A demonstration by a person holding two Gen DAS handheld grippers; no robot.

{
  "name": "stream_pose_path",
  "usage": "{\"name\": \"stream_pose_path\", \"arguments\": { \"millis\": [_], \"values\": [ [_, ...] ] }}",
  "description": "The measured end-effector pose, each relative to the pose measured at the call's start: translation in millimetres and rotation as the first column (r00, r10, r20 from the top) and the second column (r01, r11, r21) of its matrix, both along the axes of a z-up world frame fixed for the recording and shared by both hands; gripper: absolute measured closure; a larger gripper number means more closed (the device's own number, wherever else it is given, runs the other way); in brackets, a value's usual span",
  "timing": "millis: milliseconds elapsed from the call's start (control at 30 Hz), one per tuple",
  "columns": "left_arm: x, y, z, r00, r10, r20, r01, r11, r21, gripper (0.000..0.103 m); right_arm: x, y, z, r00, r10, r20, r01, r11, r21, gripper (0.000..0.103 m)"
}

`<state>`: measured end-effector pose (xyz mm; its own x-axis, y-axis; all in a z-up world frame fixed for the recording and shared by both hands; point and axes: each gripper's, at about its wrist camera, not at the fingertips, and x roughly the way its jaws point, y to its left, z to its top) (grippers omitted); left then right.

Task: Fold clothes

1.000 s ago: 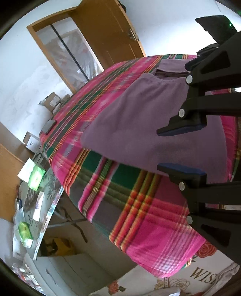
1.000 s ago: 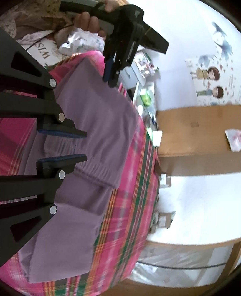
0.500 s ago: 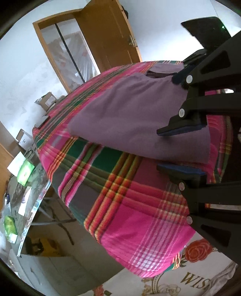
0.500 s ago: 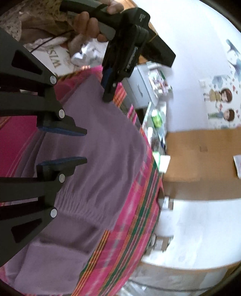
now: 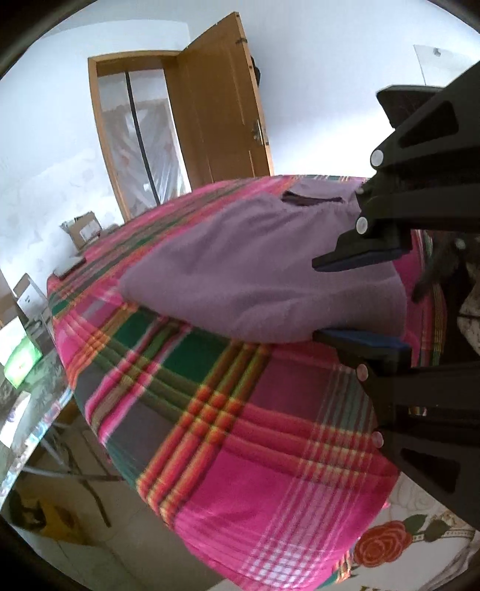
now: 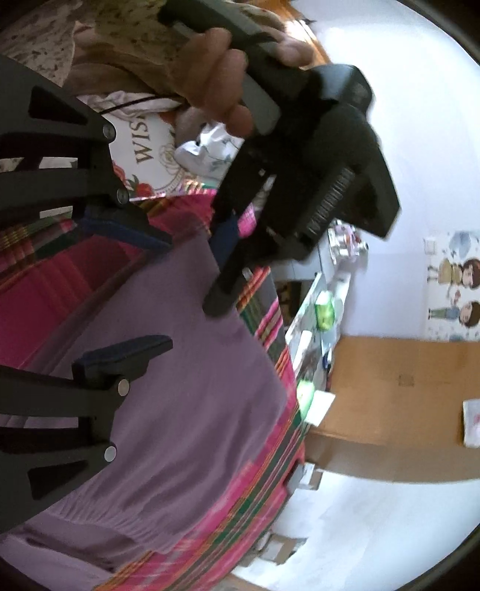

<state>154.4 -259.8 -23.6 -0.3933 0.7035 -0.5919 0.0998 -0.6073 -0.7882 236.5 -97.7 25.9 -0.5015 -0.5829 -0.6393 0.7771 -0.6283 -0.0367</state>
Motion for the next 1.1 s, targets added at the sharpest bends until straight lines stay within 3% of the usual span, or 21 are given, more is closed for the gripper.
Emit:
{"name": "stream_pose_path", "arguments": {
  "millis": [200,567,767,1100],
  "values": [
    [-1,2,2,1.000,-0.007,0.007,0.007,1.000,0.016,0.072,3,-18,-3,0.999,0.025,-0.026,-0.025,0.999,0.028,0.052],
    [1,-5,-4,1.000,-0.005,0.026,0.004,1.000,0.007,0.072,-14,-40,-12,0.999,-0.034,-0.029,0.036,0.997,0.074,0.052],
    [-7,-12,-9,0.999,0.020,0.039,-0.019,0.999,-0.025,0.072,-25,-39,-18,0.996,-0.088,-0.003,0.088,0.993,0.076,0.054],
    [-32,-9,-4,1.000,0.000,0.023,0.002,0.996,-0.086,0.072,-24,-37,-19,0.997,-0.076,-0.023,0.077,0.995,0.068,0.063]
  ]
}}
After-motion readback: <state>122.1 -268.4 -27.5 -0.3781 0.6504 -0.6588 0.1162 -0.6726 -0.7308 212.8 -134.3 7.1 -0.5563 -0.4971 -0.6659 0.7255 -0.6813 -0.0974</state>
